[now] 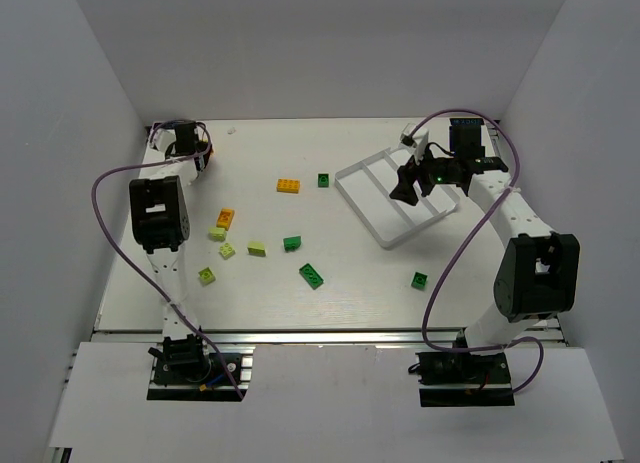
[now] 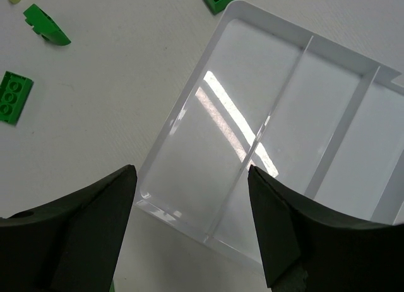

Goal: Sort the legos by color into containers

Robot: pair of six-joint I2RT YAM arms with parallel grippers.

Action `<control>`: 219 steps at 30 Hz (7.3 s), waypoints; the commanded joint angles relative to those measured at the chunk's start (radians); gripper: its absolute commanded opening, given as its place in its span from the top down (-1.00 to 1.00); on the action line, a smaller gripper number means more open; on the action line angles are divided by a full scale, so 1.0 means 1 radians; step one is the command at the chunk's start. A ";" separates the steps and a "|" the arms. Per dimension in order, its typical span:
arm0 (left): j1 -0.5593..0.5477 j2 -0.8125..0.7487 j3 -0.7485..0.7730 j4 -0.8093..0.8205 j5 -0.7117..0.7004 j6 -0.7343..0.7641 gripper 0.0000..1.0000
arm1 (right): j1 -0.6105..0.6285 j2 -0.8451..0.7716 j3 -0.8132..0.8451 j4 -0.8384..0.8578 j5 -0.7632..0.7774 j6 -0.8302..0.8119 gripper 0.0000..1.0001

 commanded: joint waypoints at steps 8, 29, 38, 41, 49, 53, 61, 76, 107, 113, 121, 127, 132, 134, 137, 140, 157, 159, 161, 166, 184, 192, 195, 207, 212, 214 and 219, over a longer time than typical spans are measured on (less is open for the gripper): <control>-0.008 -0.230 -0.301 0.138 0.170 0.136 0.10 | 0.005 -0.099 -0.054 0.027 -0.021 0.010 -0.53; 0.021 0.092 0.296 -0.283 -0.012 0.142 -0.81 | 0.002 -0.107 -0.094 0.055 0.001 0.007 -0.53; 0.021 0.126 0.292 -0.238 0.005 0.090 -0.82 | 0.003 -0.068 -0.051 0.044 0.010 -0.004 -0.54; 0.021 0.138 0.304 -0.240 0.012 0.069 -0.81 | 0.002 -0.062 -0.048 0.042 0.013 -0.001 -0.53; 0.030 0.161 0.306 -0.270 0.032 0.021 -0.59 | -0.001 -0.067 -0.049 0.050 0.024 0.017 -0.54; 0.030 0.157 0.287 -0.280 0.038 0.017 -0.52 | 0.002 -0.073 -0.057 0.051 0.027 0.016 -0.53; 0.039 0.160 0.290 -0.278 0.055 0.018 -0.28 | 0.002 -0.076 -0.058 0.051 0.025 0.016 -0.52; 0.039 0.103 0.159 -0.233 0.149 0.055 -0.06 | 0.002 -0.099 -0.089 0.064 0.027 0.016 -0.52; 0.052 -0.244 -0.308 0.078 0.176 0.024 -0.67 | 0.000 -0.142 -0.155 0.090 0.018 0.010 -0.51; 0.061 -0.167 -0.153 -0.106 0.095 -0.005 -0.83 | -0.003 -0.136 -0.157 0.097 0.024 0.003 -0.52; 0.070 -0.048 -0.001 -0.152 0.106 -0.129 -0.85 | 0.000 -0.122 -0.152 0.094 0.016 0.000 -0.52; 0.070 0.052 0.123 -0.191 0.146 -0.175 -0.85 | 0.000 -0.117 -0.144 0.090 0.030 -0.006 -0.52; 0.070 0.092 0.169 -0.209 0.178 -0.189 -0.82 | 0.000 -0.117 -0.146 0.087 0.036 -0.006 -0.52; 0.070 0.100 0.177 -0.220 0.204 -0.187 -0.78 | 0.000 -0.114 -0.144 0.090 0.038 -0.004 -0.52; 0.070 0.094 0.143 -0.217 0.233 -0.180 -0.67 | -0.001 -0.113 -0.140 0.093 0.039 0.002 -0.52; 0.070 0.104 0.132 -0.217 0.280 -0.145 -0.52 | 0.002 -0.111 -0.138 0.096 0.038 0.005 -0.52; 0.070 0.160 0.206 -0.399 0.399 0.118 -0.32 | 0.002 -0.128 -0.151 0.099 0.033 0.010 -0.51; 0.070 0.155 0.194 -0.405 0.403 0.130 -0.25 | -0.001 -0.133 -0.154 0.101 0.031 0.010 -0.50; 0.070 0.141 0.172 -0.408 0.402 0.145 -0.20 | 0.000 -0.139 -0.160 0.101 0.033 0.010 -0.51; 0.070 0.121 0.143 -0.408 0.402 0.165 -0.10 | 0.000 -0.148 -0.167 0.101 0.033 0.010 -0.50; 0.079 -0.096 -0.177 -0.177 0.335 0.118 -0.70 | 0.000 -0.171 -0.193 0.104 0.031 0.002 -0.50; 0.088 -0.112 -0.229 0.012 0.336 -0.127 -0.52 | -0.001 -0.166 -0.197 0.107 0.034 0.003 -0.50; 0.088 -0.109 -0.217 0.044 0.319 -0.192 0.00 | 0.000 -0.168 -0.203 0.107 0.042 -0.001 -0.50; 0.107 -0.104 -0.173 0.039 0.161 -0.279 0.75 | 0.000 -0.151 -0.197 0.101 0.047 -0.009 -0.50; 0.107 -0.005 -0.089 0.058 0.147 -0.364 0.85 | -0.003 -0.136 -0.166 0.062 0.054 -0.032 -0.50; 0.098 0.032 -0.056 0.075 0.123 -0.393 0.86 | -0.001 -0.131 -0.154 0.052 0.062 -0.042 -0.50; 0.098 0.130 0.056 0.079 0.138 -0.424 0.84 | -0.005 -0.122 -0.125 0.016 0.080 -0.072 -0.50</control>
